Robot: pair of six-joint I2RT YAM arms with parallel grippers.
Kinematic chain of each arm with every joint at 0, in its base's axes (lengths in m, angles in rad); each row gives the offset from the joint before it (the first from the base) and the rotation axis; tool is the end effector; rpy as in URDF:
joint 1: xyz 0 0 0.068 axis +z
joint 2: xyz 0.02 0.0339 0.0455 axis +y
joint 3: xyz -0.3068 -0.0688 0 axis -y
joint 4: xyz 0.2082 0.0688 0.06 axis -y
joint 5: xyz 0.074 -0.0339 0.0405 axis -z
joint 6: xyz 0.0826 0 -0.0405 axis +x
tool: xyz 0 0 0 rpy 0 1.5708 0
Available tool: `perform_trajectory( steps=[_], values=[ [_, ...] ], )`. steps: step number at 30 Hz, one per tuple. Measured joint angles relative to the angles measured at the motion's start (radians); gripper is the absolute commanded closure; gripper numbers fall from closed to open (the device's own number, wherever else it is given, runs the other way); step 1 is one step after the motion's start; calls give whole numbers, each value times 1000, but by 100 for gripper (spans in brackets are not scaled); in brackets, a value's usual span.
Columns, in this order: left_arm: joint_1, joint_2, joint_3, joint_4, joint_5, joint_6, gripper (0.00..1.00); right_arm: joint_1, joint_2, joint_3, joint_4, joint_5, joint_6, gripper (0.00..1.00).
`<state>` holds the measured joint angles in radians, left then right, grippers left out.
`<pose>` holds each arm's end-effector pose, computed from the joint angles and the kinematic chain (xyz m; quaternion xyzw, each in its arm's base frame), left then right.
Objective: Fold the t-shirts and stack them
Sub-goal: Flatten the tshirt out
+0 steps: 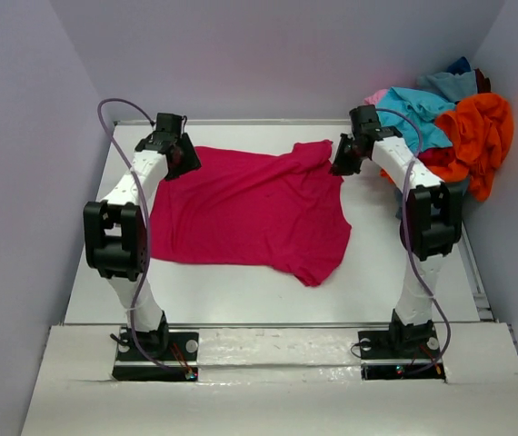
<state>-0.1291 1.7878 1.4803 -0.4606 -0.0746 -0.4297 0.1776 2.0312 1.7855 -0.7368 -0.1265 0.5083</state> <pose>0.4125 -0.0473 0.2986 -0.1521 0.9073 -0.0747 0.3847 0.4503 0.0914 0.2662 0.1391 0.9451 0.1543 0.2522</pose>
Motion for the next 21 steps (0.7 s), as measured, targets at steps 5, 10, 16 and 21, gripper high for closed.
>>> perform_trajectory(
  steps=[5,10,16,21],
  values=[
    [0,147,147,0,0,2,34,10,42,-22,-7,-36,1,83],
    [12,257,266,-15,10,11,34,13,129,-5,-23,-53,1,83],
    [58,310,342,-24,49,10,35,13,257,103,-58,-69,2,83],
    [81,369,397,-24,68,11,35,13,283,153,-71,-73,2,83]
  ],
)
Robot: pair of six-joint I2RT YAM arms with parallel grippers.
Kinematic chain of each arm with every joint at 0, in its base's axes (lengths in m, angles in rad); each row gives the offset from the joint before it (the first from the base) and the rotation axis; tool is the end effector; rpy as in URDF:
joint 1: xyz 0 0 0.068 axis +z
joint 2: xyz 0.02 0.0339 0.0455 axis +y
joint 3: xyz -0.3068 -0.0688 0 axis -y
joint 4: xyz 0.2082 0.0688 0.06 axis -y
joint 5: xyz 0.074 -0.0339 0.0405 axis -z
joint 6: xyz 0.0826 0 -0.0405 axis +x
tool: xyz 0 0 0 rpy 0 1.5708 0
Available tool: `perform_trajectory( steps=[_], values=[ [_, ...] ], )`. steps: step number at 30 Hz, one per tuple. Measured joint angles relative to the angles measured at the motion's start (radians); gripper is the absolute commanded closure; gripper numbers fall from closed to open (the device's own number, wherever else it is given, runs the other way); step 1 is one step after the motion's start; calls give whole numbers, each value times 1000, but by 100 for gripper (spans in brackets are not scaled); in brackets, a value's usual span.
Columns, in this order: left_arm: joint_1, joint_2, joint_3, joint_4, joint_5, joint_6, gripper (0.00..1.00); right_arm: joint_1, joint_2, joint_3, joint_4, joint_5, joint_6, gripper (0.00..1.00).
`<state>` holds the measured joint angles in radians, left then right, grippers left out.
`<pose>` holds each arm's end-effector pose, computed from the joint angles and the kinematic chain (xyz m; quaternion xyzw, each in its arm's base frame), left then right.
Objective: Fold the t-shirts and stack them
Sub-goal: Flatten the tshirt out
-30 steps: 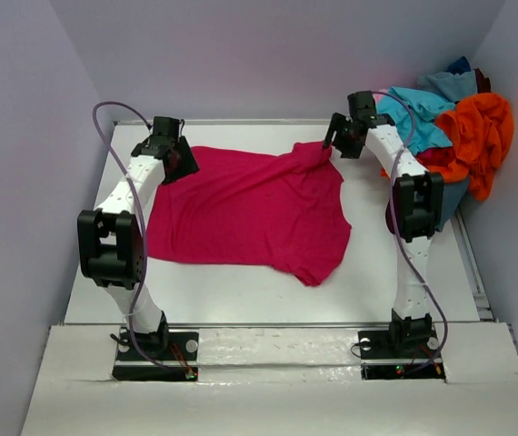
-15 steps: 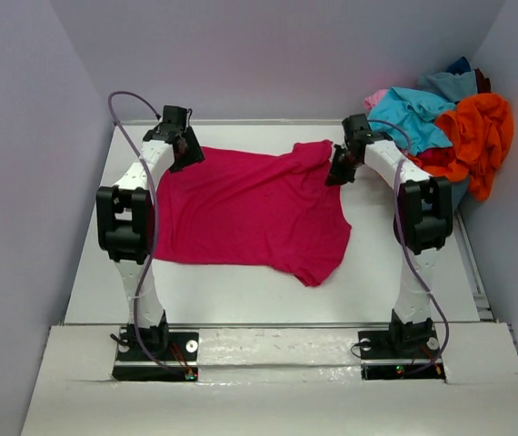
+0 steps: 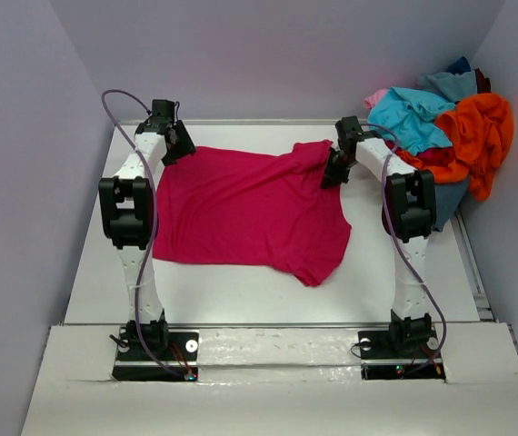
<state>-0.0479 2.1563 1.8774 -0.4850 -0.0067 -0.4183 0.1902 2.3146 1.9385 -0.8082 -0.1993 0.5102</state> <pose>0.5187 -0.0243 0.2612 -0.1707 0.9037 -0.0877 0.3827 0.4897 0.1109 0.1751 0.1367 0.9671 0.1573 0.1460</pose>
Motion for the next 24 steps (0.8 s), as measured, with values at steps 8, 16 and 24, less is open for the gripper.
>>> perform_trajectory(
  steps=[8,16,24],
  values=[
    [0,130,101,-46,51,7,35,2,-1,-19,-2,9,-1,83],
    [7,200,149,-93,63,17,35,2,-96,-161,-5,43,-1,84],
    [29,203,149,-100,66,21,35,2,-192,-267,-20,88,0,84]
  ],
)
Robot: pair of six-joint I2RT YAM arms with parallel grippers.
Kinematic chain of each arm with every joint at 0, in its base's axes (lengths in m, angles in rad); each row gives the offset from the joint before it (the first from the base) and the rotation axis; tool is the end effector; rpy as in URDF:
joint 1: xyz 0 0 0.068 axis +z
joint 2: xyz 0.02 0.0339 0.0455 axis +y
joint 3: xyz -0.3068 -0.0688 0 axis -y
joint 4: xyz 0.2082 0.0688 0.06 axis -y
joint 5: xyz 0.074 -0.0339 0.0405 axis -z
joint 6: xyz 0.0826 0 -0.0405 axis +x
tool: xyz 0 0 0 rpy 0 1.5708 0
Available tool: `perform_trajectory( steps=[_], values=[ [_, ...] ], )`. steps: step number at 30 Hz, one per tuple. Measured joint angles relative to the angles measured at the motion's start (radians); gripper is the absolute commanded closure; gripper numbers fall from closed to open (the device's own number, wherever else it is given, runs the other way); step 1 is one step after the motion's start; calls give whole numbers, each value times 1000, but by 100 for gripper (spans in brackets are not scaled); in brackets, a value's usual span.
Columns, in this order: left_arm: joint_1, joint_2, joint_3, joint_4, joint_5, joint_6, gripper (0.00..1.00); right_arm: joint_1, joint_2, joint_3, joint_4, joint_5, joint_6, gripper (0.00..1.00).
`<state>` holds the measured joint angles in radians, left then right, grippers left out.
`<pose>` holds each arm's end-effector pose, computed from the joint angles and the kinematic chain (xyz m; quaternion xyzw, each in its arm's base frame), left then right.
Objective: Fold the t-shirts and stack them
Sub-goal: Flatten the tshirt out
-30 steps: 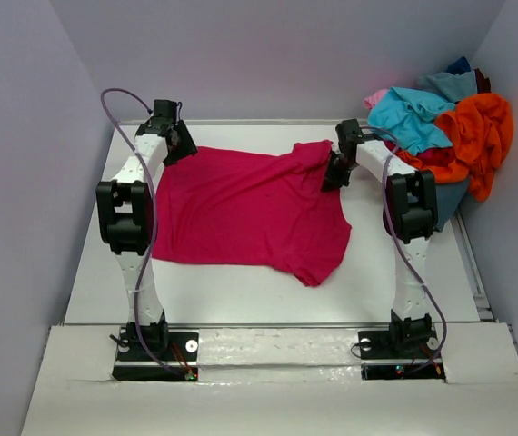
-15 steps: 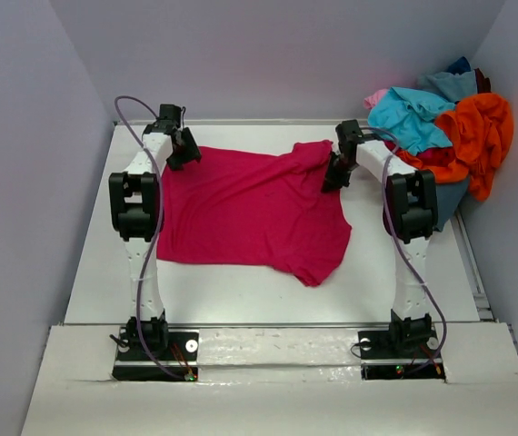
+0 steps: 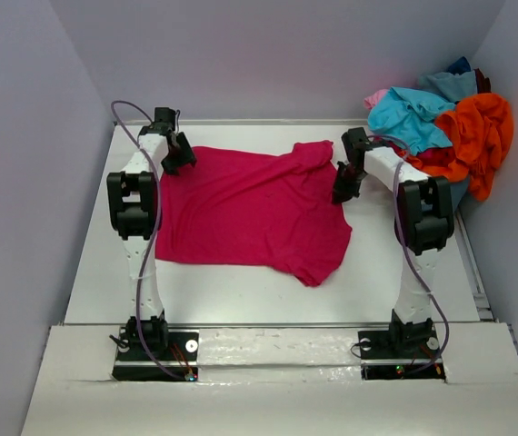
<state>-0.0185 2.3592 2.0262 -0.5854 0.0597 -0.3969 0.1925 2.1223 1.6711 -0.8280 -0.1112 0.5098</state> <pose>0.5488 -0.0151 0.1941 -0.1687 0.9317 -0.0937 0.3076 0.4293 0.0930 0.1885 0.1481 0.9767 0.1015 0.1173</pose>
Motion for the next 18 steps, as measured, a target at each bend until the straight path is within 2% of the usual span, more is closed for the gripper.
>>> perform_trajectory(
  steps=[12,18],
  values=[
    [32,0,-1,-3,1,0,35,0,-84,-98,5,3,3,83],
    [33,0,-2,-3,10,0,36,2,-39,3,20,-48,-9,83]
  ],
)
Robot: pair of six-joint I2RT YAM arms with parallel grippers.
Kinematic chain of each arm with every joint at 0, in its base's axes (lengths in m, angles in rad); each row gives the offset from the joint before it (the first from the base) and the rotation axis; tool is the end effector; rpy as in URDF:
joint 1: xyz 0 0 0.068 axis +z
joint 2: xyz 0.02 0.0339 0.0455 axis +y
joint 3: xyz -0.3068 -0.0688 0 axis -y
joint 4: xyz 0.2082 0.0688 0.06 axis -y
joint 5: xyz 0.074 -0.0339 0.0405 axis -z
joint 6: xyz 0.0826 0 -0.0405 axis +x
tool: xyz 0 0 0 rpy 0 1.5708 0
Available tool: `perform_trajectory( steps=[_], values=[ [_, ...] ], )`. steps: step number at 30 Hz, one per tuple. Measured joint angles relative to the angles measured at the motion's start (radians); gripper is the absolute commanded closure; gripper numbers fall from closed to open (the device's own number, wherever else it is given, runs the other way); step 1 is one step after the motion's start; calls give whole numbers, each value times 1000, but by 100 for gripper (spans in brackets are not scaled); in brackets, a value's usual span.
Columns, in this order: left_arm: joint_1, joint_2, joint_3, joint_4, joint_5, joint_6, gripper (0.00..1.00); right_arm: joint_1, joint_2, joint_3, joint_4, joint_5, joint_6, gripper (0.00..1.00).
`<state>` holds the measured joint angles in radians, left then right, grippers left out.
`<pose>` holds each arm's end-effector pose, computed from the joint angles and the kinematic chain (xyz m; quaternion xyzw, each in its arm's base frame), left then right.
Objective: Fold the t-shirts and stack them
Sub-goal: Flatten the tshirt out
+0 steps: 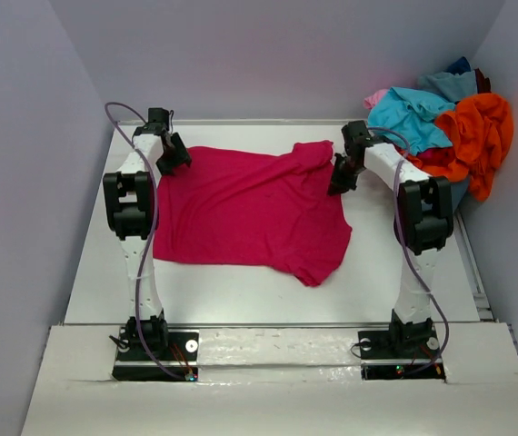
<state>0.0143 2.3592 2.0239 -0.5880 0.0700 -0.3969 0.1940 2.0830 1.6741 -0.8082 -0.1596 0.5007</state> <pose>0.5483 0.0021 0.1932 -0.1825 0.9298 -0.0930 0.3058 0.4284 0.0975 0.2073 0.1360 0.9719 0.1335 0.1382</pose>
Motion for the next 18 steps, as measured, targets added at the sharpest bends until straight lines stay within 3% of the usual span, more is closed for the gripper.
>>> perform_trajectory(
  steps=[10,18],
  values=[
    [0,0,-2,1,9,0,36,24,151,231,2,-29,-18,77],
    [0,0,-2,0,13,0,36,29,219,213,10,-37,-2,77]
  ],
)
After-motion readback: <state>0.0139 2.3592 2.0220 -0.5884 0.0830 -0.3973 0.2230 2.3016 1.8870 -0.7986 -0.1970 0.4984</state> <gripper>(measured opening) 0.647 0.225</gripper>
